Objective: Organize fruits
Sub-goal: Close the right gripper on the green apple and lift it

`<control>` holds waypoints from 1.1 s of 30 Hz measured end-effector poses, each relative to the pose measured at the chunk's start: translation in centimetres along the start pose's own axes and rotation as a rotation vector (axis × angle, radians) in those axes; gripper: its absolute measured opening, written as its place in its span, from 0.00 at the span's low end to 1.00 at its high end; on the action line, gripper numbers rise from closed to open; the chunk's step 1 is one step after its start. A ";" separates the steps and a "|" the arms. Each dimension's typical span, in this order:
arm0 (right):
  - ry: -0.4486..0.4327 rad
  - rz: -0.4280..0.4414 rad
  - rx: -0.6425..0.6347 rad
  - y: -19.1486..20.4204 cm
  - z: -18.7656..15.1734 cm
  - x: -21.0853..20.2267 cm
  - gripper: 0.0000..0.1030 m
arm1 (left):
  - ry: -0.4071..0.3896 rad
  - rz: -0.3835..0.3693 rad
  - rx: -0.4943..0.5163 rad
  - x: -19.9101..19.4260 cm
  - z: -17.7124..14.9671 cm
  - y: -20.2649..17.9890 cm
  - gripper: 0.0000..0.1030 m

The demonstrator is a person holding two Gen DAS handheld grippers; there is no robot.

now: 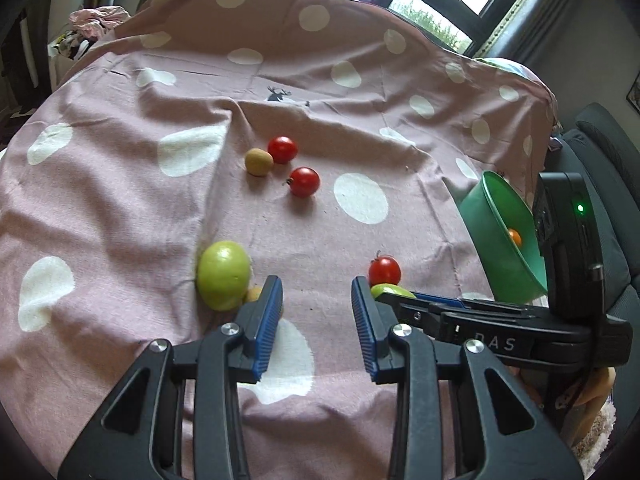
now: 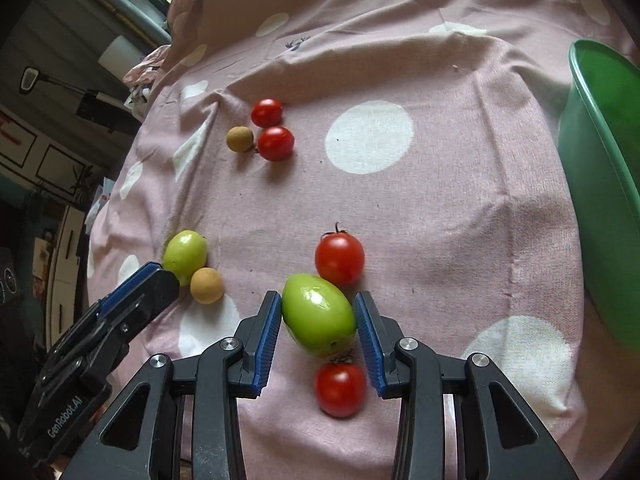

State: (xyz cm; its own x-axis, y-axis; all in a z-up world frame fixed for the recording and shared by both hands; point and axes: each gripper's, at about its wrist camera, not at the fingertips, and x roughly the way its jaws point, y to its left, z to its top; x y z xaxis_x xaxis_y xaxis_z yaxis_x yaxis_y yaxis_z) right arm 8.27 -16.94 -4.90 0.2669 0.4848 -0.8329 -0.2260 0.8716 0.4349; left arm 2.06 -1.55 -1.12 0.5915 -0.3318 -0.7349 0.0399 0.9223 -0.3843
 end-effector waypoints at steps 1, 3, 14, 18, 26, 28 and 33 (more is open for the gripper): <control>0.006 -0.006 0.003 -0.1 0.0 0.1 0.39 | 0.011 -0.008 0.009 0.2 -0.1 -0.2 0.33; 0.002 -0.008 -0.004 0.0 0.0 0.2 0.39 | 0.028 -0.015 0.026 0.6 -0.3 -0.7 0.33; -0.010 0.051 0.032 -1.0 0.1 -0.4 0.39 | 0.096 -0.042 0.040 1.9 -1.0 -1.4 0.35; -0.042 0.072 0.030 -0.9 0.2 -1.4 0.39 | 0.119 -0.065 0.055 2.4 -1.3 -2.2 0.36; -0.043 0.127 0.049 -1.4 0.5 -1.5 0.39 | 0.158 -0.076 0.087 3.8 -2.0 -3.5 0.35; -0.043 0.131 0.051 -1.4 0.5 -1.3 0.39 | 0.168 -0.090 0.081 4.1 -2.1 -3.6 0.35; -0.040 0.128 0.040 -1.3 0.4 -1.1 0.39 | 0.179 -0.104 0.071 4.7 -2.2 -3.7 0.35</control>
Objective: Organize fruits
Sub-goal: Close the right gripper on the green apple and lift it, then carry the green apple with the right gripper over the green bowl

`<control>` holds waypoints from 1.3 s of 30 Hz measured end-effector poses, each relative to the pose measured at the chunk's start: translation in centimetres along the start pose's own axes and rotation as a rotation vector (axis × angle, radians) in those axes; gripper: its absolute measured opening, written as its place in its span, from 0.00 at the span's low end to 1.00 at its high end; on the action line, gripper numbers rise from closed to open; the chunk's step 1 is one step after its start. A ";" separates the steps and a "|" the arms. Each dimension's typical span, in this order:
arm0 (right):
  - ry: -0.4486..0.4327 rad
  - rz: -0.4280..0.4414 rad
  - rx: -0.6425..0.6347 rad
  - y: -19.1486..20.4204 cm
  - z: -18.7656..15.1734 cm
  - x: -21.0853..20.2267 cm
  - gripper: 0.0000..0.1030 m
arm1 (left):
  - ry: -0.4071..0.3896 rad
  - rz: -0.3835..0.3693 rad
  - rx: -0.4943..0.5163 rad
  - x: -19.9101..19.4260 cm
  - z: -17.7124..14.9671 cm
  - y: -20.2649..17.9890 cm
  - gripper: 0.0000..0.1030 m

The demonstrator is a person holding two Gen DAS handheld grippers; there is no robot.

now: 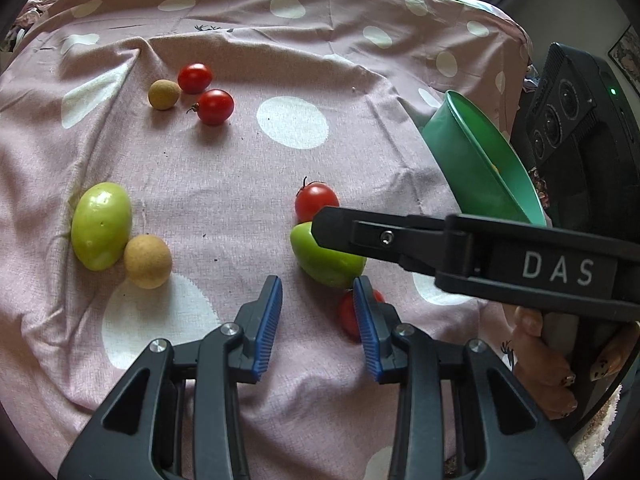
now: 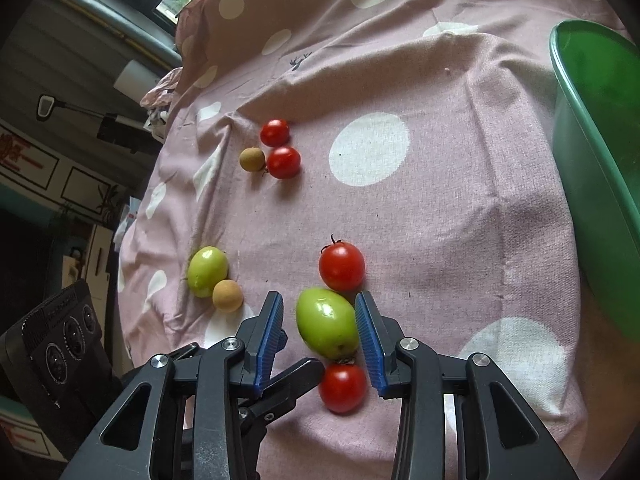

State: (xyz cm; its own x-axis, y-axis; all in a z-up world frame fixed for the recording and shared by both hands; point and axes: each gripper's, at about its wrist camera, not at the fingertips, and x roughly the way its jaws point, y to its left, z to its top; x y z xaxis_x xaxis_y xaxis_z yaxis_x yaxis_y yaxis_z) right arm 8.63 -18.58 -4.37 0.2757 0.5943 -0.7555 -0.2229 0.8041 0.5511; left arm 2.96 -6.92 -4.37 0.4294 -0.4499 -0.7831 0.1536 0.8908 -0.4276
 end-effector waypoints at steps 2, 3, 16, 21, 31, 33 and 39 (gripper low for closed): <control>0.003 -0.001 -0.002 0.0 -0.1 0.1 0.36 | 0.002 -0.017 -0.016 0.1 0.1 0.1 0.35; 0.004 -0.007 -0.006 0.0 -0.1 0.2 0.35 | 0.002 -0.022 -0.020 0.1 0.1 0.1 0.35; 0.040 0.007 0.009 -0.1 -0.1 1.3 0.35 | 0.011 -0.045 -0.034 0.8 0.3 0.2 0.36; 0.035 0.000 0.000 0.0 -0.2 1.1 0.35 | 0.003 -0.041 -0.035 0.7 0.2 0.2 0.36; -0.028 0.013 -0.054 1.5 -0.5 -0.8 0.35 | -0.076 -0.042 -0.012 -2.1 0.3 -0.4 0.36; -0.049 0.018 -0.068 2.0 -0.5 -1.5 0.35 | -0.104 -0.041 0.000 -3.0 0.4 -0.7 0.36; -0.123 0.031 -0.133 3.8 -0.8 -4.0 0.35 | -0.198 -0.052 0.003 -5.8 0.6 -1.8 0.36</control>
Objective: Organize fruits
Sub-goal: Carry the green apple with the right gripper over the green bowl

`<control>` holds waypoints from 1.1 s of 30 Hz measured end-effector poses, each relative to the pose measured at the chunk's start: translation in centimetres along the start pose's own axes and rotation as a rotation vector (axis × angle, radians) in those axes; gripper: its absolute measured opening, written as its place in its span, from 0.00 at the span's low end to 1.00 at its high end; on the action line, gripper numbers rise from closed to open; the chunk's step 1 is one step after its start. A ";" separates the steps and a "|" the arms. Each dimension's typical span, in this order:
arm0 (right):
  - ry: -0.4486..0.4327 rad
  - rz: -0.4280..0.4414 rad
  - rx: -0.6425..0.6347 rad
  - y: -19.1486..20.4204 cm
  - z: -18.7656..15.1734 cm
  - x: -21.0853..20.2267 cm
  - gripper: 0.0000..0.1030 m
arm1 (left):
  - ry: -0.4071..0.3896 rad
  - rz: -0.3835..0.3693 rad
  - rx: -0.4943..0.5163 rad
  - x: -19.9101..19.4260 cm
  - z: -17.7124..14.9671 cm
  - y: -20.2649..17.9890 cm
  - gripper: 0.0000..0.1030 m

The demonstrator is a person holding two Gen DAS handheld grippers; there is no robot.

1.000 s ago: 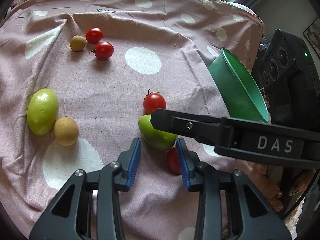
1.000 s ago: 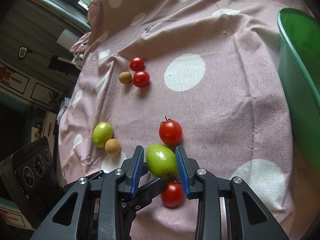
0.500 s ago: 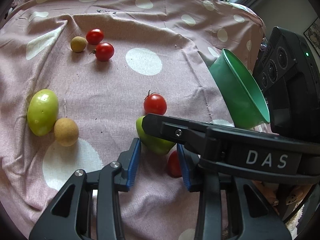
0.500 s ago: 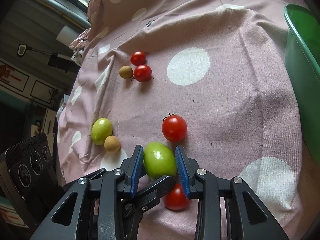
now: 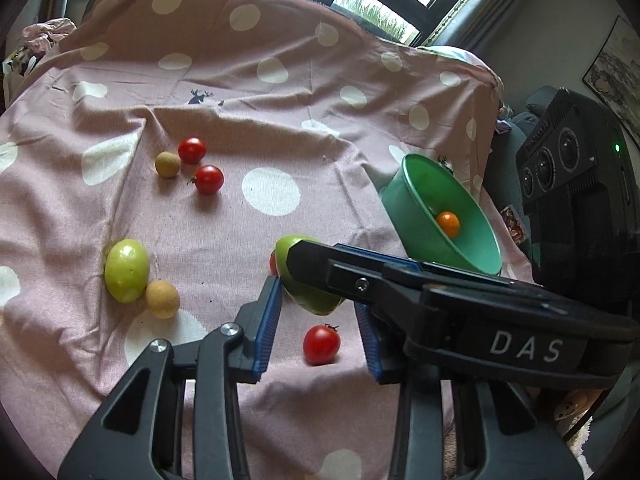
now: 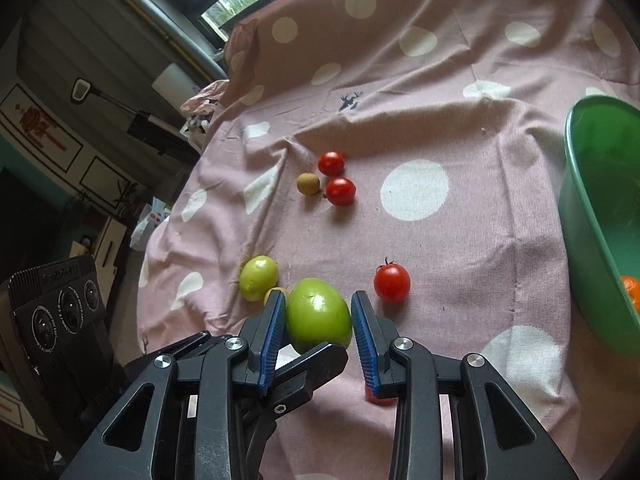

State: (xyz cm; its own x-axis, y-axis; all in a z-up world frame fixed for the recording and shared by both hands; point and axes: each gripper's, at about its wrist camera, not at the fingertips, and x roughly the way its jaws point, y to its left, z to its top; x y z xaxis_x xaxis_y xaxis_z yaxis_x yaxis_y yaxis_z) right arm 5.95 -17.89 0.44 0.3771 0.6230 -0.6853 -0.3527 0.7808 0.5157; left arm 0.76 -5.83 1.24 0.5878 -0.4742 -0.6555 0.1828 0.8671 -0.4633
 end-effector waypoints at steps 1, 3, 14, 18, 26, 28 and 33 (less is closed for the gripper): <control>-0.014 0.007 -0.011 0.2 0.0 -0.4 0.35 | -0.012 0.001 0.011 -0.3 0.1 -0.4 0.36; -0.036 0.016 -0.018 0.4 0.2 -1.3 0.35 | -0.031 -0.001 0.026 -0.8 0.4 -1.1 0.36; -0.169 0.015 -0.032 -0.5 0.7 -6.5 0.35 | -0.117 -0.031 0.121 -1.6 1.6 -6.2 0.35; -0.224 0.011 -0.024 -1.6 0.7 -8.6 0.35 | -0.134 -0.036 0.171 -1.1 2.1 -8.6 0.35; -0.293 0.000 0.046 -5.1 0.6 -11.6 0.36 | -0.142 -0.072 0.244 1.2 2.7 -12.4 0.35; -0.316 -0.010 0.060 -6.0 0.5 -12.4 0.36 | -0.133 -0.075 0.268 2.0 2.8 -13.4 0.35; -0.332 -0.014 0.127 -8.6 0.5 -13.3 0.36 | -0.116 -0.088 0.293 4.0 3.1 -15.3 0.34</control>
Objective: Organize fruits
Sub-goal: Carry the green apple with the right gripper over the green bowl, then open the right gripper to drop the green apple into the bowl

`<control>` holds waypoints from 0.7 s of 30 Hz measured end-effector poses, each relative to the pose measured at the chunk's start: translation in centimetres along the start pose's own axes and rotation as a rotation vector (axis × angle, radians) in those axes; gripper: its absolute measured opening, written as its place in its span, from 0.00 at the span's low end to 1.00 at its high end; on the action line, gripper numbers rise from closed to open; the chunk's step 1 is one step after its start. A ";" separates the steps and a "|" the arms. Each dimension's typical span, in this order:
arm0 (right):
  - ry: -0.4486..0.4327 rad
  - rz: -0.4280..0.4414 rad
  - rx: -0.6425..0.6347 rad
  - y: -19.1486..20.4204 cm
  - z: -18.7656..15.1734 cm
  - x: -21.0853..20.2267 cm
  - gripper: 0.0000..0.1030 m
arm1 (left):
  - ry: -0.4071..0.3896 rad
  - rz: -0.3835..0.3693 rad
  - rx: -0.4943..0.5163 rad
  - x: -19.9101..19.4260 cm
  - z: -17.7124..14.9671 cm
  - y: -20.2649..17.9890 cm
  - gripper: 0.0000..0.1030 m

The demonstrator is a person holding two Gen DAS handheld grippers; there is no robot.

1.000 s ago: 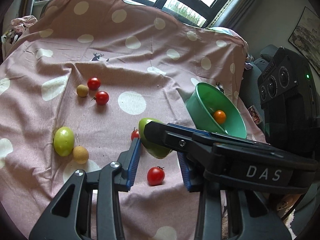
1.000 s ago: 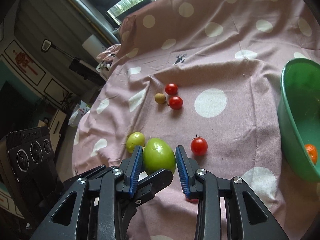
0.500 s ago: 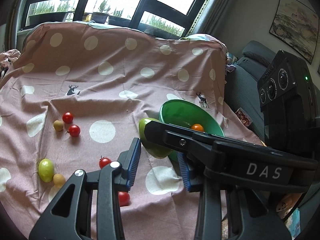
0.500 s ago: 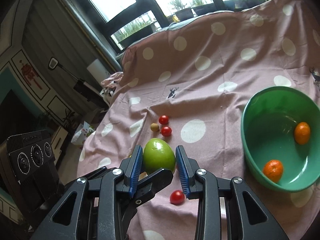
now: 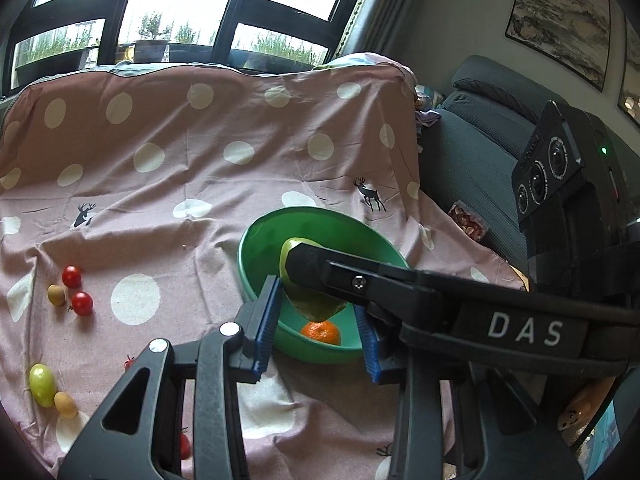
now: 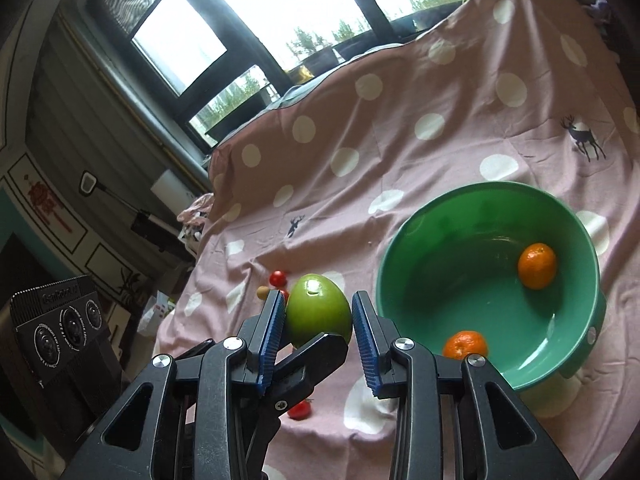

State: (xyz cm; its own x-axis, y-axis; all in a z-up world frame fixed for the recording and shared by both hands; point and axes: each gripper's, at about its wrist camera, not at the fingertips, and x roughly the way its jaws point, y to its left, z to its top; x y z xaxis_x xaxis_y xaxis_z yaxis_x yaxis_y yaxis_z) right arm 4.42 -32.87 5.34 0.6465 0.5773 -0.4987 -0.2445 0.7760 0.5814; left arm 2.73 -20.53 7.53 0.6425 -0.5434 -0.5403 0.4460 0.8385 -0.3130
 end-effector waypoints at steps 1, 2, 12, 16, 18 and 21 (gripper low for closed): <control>-0.001 -0.002 0.018 -0.6 0.1 -0.2 0.36 | 0.004 -0.004 0.006 0.4 0.1 -0.3 0.34; -0.004 -0.004 0.035 -1.1 0.3 -0.4 0.36 | 0.009 -0.007 0.013 0.8 0.2 -0.6 0.34; -0.044 -0.060 0.113 -4.6 0.7 -2.1 0.36 | 0.041 -0.064 0.056 3.9 0.9 -3.0 0.33; -0.040 -0.079 0.147 -5.9 0.8 -2.2 0.36 | 0.065 -0.071 0.060 5.3 0.9 -3.5 0.33; -0.034 -0.090 0.161 -6.5 0.8 -2.1 0.37 | 0.074 -0.074 0.061 5.9 0.9 -3.7 0.33; -0.032 -0.110 0.176 -7.2 0.9 -2.1 0.37 | 0.085 -0.076 0.061 6.6 0.9 -4.0 0.33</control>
State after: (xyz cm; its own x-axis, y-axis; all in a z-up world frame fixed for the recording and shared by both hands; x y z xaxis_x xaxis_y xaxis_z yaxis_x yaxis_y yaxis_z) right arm 5.47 -39.86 2.80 0.6858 0.4807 -0.5465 -0.0425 0.7761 0.6292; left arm 5.71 -27.55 5.90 0.5511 -0.5980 -0.5819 0.5302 0.7895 -0.3092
